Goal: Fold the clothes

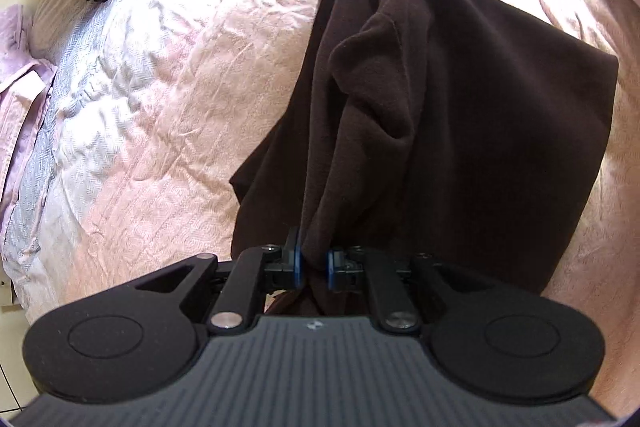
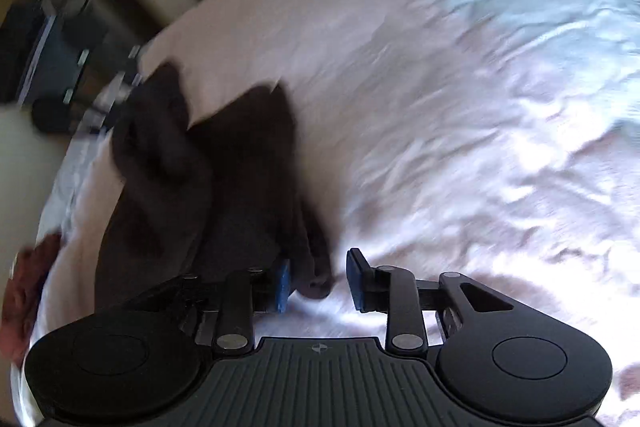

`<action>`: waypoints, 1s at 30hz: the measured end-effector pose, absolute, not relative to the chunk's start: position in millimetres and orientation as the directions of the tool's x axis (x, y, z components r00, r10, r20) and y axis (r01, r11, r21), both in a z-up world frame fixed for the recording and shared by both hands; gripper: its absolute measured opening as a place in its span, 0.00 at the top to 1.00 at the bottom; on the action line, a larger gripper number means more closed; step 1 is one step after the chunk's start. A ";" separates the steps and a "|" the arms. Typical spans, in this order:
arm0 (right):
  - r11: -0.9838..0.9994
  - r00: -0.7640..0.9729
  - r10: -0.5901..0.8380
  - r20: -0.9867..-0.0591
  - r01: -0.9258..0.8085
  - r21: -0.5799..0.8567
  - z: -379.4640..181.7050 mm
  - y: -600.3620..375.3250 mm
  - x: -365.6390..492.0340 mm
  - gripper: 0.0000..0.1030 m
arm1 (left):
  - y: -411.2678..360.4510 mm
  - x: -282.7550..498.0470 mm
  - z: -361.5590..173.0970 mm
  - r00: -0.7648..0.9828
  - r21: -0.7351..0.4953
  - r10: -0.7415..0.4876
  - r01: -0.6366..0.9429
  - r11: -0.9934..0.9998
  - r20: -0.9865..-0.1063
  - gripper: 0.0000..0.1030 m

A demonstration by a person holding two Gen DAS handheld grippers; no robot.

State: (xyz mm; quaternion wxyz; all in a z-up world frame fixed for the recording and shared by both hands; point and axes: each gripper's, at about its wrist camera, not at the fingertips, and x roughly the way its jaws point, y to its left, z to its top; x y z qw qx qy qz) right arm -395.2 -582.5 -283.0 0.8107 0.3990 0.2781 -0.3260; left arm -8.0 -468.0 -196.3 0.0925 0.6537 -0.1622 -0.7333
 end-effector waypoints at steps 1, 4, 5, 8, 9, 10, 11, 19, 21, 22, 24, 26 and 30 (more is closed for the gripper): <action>0.401 0.605 -0.367 -0.706 0.788 0.467 -279.5 -593.1 -404.4 0.71 | -471.2 -10.7 -198.6 -0.130 0.356 -0.345 -0.073 -0.932 -0.930 0.91; 0.345 0.602 -0.370 -0.707 0.796 0.497 -276.4 -602.9 -413.7 0.72 | -477.6 -17.2 -204.7 -0.139 0.347 -0.335 -0.073 -0.935 -0.932 0.91; 0.337 0.612 -0.358 -0.705 0.789 0.513 -276.3 -605.1 -415.3 0.72 | -479.9 -19.7 -207.8 -0.142 0.342 -0.330 -0.073 -0.937 -0.933 0.91; 0.306 0.668 -0.289 -0.686 0.744 0.595 -280.0 -604.2 -410.9 0.72 | -489.1 -27.4 -220.2 -0.140 0.326 -0.314 -0.073 -0.943 -0.939 0.90; 0.279 0.694 -0.255 -0.673 0.720 0.636 -285.1 -599.3 -410.3 0.72 | -493.4 -29.5 -224.3 -0.138 0.326 -0.315 -0.063 -0.943 -0.939 0.89; 0.259 0.707 -0.229 -0.669 0.707 0.658 -291.5 -591.6 -407.3 0.72 | -499.3 -31.8 -228.5 -0.137 0.328 -0.320 -0.041 -0.944 -0.937 0.85; 0.254 0.701 -0.217 -0.679 0.712 0.654 -295.9 -585.8 -401.9 0.72 | -505.2 -34.1 -232.8 -0.136 0.330 -0.325 -0.019 -0.944 -0.936 0.82; 0.257 0.694 -0.261 -0.671 0.720 0.645 -278.2 -564.6 -400.3 0.58 | -551.7 -26.1 -201.6 -0.212 0.329 -0.431 0.390 -0.860 -0.877 0.78; 0.271 0.715 -0.257 -0.650 0.699 0.661 -267.0 -549.6 -402.2 0.37 | -551.1 -8.9 -193.4 -0.170 0.341 -0.455 0.451 -0.825 -0.874 0.77; 0.270 0.724 -0.253 -0.642 0.690 0.672 -264.4 -542.8 -402.9 0.36 | -548.5 1.0 -192.5 -0.147 0.341 -0.457 0.480 -0.809 -0.877 0.77; 0.261 0.729 -0.251 -0.637 0.684 0.681 -271.2 -539.0 -392.7 0.36 | -539.9 21.8 -196.0 -0.102 0.332 -0.448 0.531 -0.780 -0.888 0.75; 0.253 0.734 -0.249 -0.632 0.679 0.689 -278.0 -535.2 -382.5 0.36 | -526.5 41.9 -198.6 -0.065 0.313 -0.423 0.574 -0.757 -0.904 0.72; 0.236 0.744 -0.245 -0.622 0.668 0.706 -291.6 -527.7 -362.2 0.36 | -492.9 71.1 -210.4 -0.026 0.275 -0.373 0.630 -0.727 -0.927 0.71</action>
